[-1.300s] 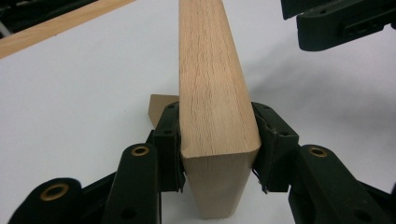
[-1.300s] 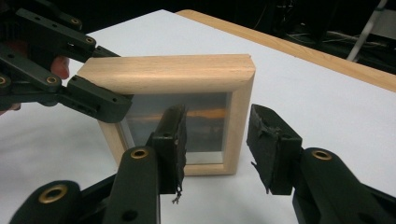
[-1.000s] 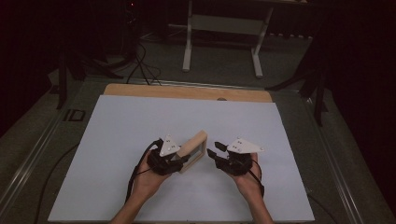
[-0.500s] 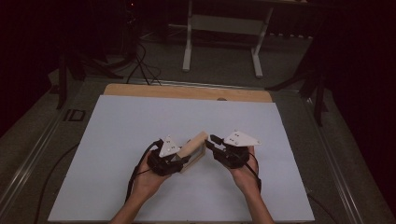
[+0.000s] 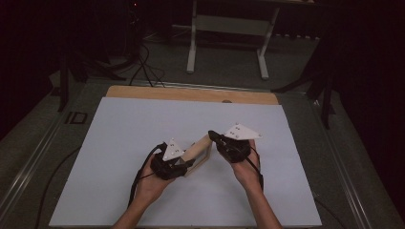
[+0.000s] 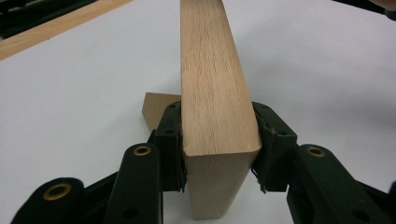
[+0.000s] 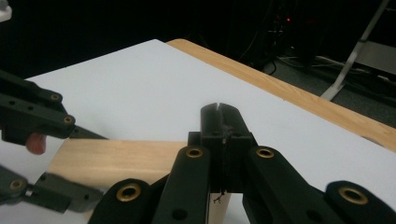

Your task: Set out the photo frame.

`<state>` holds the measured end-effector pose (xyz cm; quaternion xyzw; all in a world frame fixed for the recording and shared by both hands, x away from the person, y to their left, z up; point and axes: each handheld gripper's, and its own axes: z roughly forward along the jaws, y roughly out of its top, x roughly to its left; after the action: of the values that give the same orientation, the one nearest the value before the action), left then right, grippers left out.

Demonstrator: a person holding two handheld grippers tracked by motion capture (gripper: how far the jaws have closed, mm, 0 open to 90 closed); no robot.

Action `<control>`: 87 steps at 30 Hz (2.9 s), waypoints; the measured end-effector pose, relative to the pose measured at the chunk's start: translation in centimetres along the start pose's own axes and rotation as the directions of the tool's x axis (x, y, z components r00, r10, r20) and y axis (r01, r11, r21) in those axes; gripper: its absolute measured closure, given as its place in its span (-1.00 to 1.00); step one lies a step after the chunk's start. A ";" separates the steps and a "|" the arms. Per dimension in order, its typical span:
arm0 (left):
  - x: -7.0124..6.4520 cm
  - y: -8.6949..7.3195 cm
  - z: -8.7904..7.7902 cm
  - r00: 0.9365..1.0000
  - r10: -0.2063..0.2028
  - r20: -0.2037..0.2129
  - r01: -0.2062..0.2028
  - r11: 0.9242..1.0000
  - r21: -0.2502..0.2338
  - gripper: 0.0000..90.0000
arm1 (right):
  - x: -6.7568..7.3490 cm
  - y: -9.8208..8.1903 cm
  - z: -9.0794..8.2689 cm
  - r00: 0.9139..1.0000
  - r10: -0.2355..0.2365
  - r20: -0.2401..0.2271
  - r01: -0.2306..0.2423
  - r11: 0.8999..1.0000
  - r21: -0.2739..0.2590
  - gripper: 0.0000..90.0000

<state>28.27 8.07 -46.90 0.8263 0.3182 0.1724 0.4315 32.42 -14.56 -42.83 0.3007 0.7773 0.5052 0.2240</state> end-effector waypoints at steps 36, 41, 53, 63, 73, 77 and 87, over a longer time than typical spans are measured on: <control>-0.1 0.0 0.0 1.000 0.022 -0.013 -0.022 1.000 0.006 0.32 | -1.5 -0.2 5.6 1.000 0.018 0.006 -0.019 0.991 0.133 0.99; -0.1 0.0 0.0 0.999 0.020 -0.032 -0.019 1.000 0.008 0.27 | -1.5 -0.1 5.5 1.000 0.016 0.007 -0.017 0.990 0.137 1.00; 0.6 -0.2 -0.1 0.998 -0.005 -0.062 0.006 1.000 0.011 0.19 | -1.2 -0.1 4.7 1.000 -0.018 0.013 0.016 0.987 0.157 0.99; 0.9 -0.3 -0.1 0.997 -0.017 -0.079 0.017 1.000 0.008 0.20 | -1.0 -0.4 3.9 1.000 -0.022 0.015 0.019 0.987 0.158 1.00; 1.1 -0.3 0.0 0.996 -0.023 -0.089 0.024 1.000 0.009 0.18 | -1.0 -0.6 3.4 1.000 -0.009 0.019 0.006 0.989 0.150 1.00; 1.3 -0.3 0.1 0.995 -0.027 -0.094 0.028 1.000 0.011 0.18 | -1.0 -0.7 3.4 1.000 -0.008 0.020 0.004 0.989 0.149 1.00; 1.5 -0.3 0.1 0.996 -0.020 -0.091 0.022 1.000 0.020 0.18 | -0.9 -0.9 2.8 1.000 0.000 0.013 -0.002 0.989 0.147 1.00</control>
<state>29.32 9.19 -47.19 0.8188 0.3479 0.2016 0.4098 34.64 -13.63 -44.72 0.3200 0.8108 0.4446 0.2062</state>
